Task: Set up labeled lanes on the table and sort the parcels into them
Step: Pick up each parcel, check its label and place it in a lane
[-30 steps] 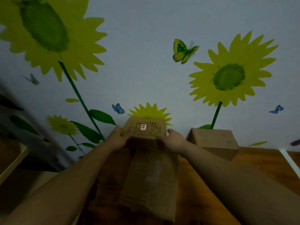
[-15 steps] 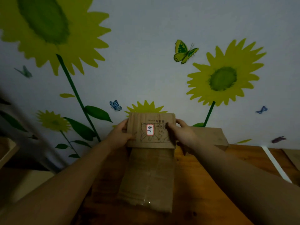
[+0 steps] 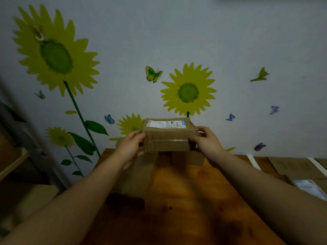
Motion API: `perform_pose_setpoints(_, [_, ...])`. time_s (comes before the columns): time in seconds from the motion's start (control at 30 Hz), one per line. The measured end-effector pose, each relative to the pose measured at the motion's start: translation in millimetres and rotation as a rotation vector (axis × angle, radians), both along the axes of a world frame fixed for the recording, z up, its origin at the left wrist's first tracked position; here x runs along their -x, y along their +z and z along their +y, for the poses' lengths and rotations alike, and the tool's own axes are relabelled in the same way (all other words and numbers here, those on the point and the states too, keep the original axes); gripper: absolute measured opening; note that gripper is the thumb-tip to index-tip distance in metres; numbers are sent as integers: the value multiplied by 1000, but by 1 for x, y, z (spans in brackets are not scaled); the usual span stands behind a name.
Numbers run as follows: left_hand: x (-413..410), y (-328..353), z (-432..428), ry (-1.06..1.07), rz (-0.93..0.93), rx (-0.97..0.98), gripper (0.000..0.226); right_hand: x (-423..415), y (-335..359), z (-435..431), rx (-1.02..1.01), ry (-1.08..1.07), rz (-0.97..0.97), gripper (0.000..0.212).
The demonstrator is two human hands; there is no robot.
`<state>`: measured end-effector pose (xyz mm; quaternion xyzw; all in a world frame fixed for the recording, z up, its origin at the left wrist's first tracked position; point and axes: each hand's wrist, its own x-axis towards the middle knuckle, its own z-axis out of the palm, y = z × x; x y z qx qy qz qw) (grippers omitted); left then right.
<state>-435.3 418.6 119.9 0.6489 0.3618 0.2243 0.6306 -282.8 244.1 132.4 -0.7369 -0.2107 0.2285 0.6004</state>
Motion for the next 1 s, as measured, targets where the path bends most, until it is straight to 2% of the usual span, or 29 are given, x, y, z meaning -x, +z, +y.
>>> perform_pose_setpoints(0.07, [0, 0, -30, 18, -30, 53, 31, 3, 5, -34, -16, 8, -18, 25])
perform_pose_setpoints(0.17, [-1, 4, -66, 61, -59, 10, 19, 7, 13, -72, -44, -29, -54, 22])
perform_pose_setpoints(0.2, [-2, 7, -76, 67, -92, 5, 22, 7, 15, -83, -48, -42, -73, 20])
perform_pose_setpoints(0.33, [-7, 18, -104, -47, -186, -15, 80, 17, 28, -123, -123, -85, -135, 24])
perform_pose_setpoints(0.4, [-10, 19, -115, -122, -162, -38, 92, 24, 34, -141, -143, -133, -164, 25])
perform_pose_setpoints(0.47, [-10, 17, -127, -185, -138, -18, 89, 32, 37, -158, -159, -185, -189, 25])
perform_pose_setpoints(0.6, [-2, 3, -157, -302, 10, 78, 54, 48, 23, -192, -108, -268, -194, 24])
perform_pose_setpoints(0.67, [2, -6, -175, -345, 41, 144, 44, 56, 13, -211, -82, -346, -182, 22])
perform_pose_setpoints(0.73, [4, -12, -198, -335, -10, 234, 41, 66, 2, -229, -91, -472, -116, 29])
perform_pose_setpoints(0.8, [3, -15, -228, -312, -63, 310, 40, 79, -9, -245, -75, -555, -23, 60])
perform_pose_setpoints(0.87, [-2, -13, -262, -316, -70, 334, 39, 89, -22, -262, -86, -522, 61, 81])
perform_pose_setpoints(0.93, [-9, -12, -294, -362, -54, 323, 41, 96, -26, -281, -131, -426, 134, 76])
perform_pose_setpoints(1.0, [-17, -11, -319, -446, 14, 199, 52, 92, -25, -309, -154, -371, 177, 72])
